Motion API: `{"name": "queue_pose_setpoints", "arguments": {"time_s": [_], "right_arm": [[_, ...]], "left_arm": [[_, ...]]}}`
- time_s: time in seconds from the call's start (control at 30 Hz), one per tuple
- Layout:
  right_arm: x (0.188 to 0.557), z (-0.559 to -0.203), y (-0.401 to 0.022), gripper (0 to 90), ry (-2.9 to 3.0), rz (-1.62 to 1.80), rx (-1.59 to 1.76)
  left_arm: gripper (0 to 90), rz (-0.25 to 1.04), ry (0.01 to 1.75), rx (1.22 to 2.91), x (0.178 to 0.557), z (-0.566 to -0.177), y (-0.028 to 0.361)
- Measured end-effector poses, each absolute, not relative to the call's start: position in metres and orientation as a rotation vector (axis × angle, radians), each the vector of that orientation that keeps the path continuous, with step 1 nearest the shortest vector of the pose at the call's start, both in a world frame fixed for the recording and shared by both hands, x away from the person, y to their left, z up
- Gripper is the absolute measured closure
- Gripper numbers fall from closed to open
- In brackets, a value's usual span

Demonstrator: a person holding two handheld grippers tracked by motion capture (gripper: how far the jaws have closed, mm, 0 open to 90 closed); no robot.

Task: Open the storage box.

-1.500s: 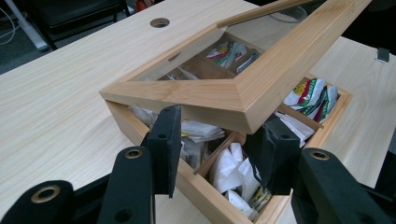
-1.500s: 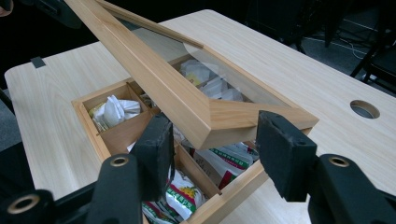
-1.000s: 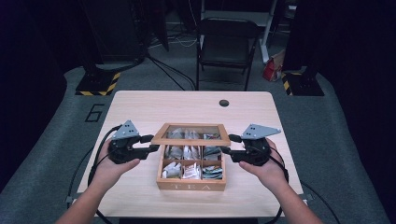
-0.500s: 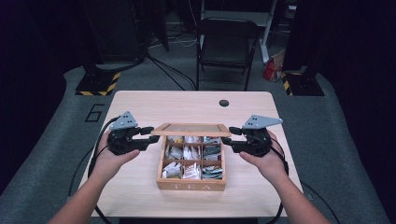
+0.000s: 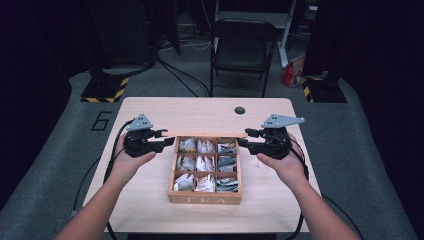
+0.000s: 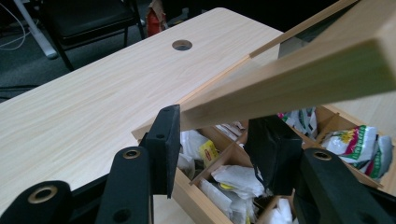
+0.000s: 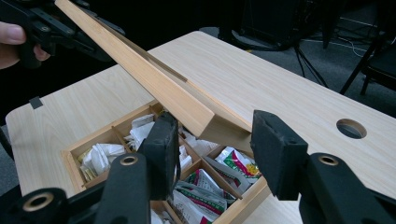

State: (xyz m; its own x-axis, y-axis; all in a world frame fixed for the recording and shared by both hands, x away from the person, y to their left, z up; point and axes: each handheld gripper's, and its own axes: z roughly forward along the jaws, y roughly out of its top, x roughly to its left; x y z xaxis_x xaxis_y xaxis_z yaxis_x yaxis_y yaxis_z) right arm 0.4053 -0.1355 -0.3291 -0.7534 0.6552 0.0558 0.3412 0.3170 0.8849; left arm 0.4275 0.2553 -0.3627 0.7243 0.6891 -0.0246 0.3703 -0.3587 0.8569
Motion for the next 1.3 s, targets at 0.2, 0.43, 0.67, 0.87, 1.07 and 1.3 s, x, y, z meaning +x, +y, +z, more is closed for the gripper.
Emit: {"name": "queue_pose_setpoints", "arguments": {"time_s": [0.2,0.43,0.67,0.87,1.07,1.3], "right_arm": [[0.407,-0.328,-0.135,51.7,2.278,1.407,0.902],[0.409,-0.327,-0.136,51.6,2.279,1.412,0.884],[0.414,-0.327,-0.135,46.6,2.242,1.406,0.878],[0.424,-0.333,-0.139,45.6,2.237,1.385,0.896],[0.435,-0.339,-0.140,46.1,2.235,1.378,0.907],[0.454,-0.348,-0.135,50.4,2.224,1.358,0.952]], "left_arm": [[57.4,0.445,0.806,1.969,0.432,-0.363,0.253],[58.0,0.452,0.804,1.974,0.433,-0.360,0.252],[58.2,0.439,0.806,1.968,0.439,-0.358,0.253],[58.7,0.431,0.818,1.964,0.446,-0.353,0.253],[58.8,0.420,0.825,1.949,0.452,-0.351,0.254],[59.8,0.431,0.838,1.949,0.460,-0.345,0.252]]}}
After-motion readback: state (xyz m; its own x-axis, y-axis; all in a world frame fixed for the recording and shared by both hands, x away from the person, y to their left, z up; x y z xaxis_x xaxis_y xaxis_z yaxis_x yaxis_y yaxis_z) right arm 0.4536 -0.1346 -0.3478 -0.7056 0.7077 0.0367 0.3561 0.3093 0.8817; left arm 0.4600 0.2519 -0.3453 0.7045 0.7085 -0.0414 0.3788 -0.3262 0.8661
